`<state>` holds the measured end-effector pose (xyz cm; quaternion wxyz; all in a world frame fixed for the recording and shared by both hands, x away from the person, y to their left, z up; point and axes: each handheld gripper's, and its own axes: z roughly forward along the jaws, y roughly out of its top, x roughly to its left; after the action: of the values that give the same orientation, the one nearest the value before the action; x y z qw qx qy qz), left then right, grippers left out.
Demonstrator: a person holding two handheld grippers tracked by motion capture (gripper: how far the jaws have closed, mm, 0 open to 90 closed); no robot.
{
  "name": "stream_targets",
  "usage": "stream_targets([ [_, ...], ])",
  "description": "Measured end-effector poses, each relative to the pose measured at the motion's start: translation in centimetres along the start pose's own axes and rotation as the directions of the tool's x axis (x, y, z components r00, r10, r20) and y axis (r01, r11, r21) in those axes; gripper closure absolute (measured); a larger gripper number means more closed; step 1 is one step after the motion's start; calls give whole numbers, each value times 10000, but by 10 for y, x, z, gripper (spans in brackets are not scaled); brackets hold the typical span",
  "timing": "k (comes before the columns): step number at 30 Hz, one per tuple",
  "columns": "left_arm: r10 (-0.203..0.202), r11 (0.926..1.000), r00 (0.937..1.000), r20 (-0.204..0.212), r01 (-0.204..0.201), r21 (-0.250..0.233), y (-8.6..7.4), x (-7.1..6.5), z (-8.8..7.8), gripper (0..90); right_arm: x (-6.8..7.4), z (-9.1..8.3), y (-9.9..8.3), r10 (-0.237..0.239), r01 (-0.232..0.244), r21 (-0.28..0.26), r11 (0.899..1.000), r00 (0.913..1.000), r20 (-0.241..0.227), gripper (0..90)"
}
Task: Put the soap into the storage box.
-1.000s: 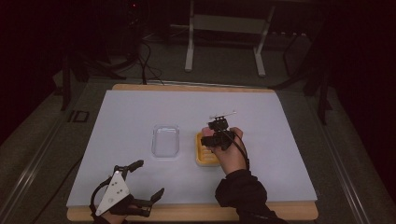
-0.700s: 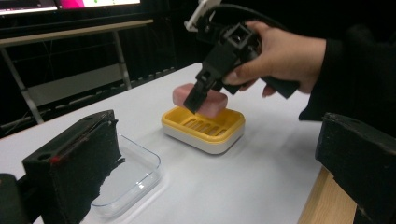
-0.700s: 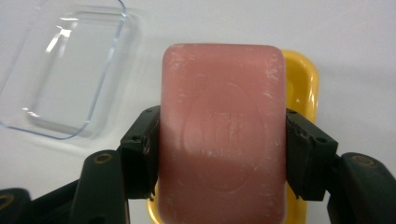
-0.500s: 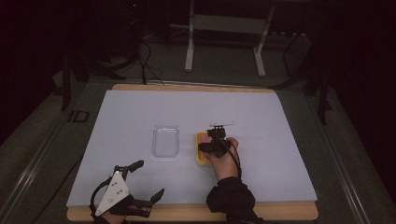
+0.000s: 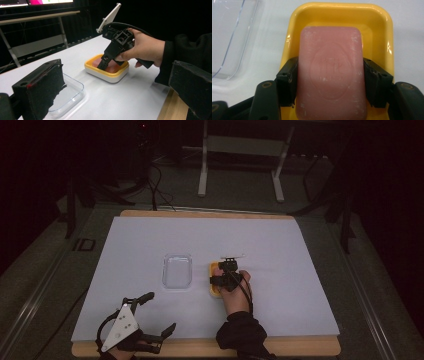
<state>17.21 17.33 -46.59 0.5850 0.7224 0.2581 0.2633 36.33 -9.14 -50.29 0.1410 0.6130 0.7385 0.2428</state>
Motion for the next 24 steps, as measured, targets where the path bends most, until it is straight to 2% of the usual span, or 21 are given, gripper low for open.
stream_targets([
  [4,-1,10000,10000,12,1,19,0,0,0,5,0,-4,4,-109,109,-80,9999,9999,-22,329],
  [8,-9,10000,10000,5,9,22,0,0,0,5,-2,-14,11,-410,408,-161,9990,9990,-153,302],
  [10,-5,10000,10000,15,5,31,0,0,0,5,-5,-19,14,-652,648,-121,9978,9971,-386,291],
  [12,-11,10000,10000,28,11,42,0,0,0,5,-7,-25,17,-875,866,-244,9959,9954,-381,290],
  [14,-8,10000,10000,47,7,59,0,0,1,5,-10,-31,20,-1267,1254,-259,9918,9901,-603,219],
  [17,0,10000,10000,58,-1,87,0,0,1,5,-14,-39,24,-1468,1451,-237,9891,9827,-1126,120],
  [18,-7,10000,10000,52,7,80,0,0,1,5,-16,-41,25,-1557,1535,-264,9878,9775,-1426,123],
  [20,-3,10000,10000,59,3,91,0,0,1,5,-19,-44,26,-1836,1802,-351,9830,9681,-1704,123],
  [24,-13,10000,10000,73,12,96,0,0,1,5,-26,-51,27,-2578,2463,-815,9657,9469,-1924,129],
])
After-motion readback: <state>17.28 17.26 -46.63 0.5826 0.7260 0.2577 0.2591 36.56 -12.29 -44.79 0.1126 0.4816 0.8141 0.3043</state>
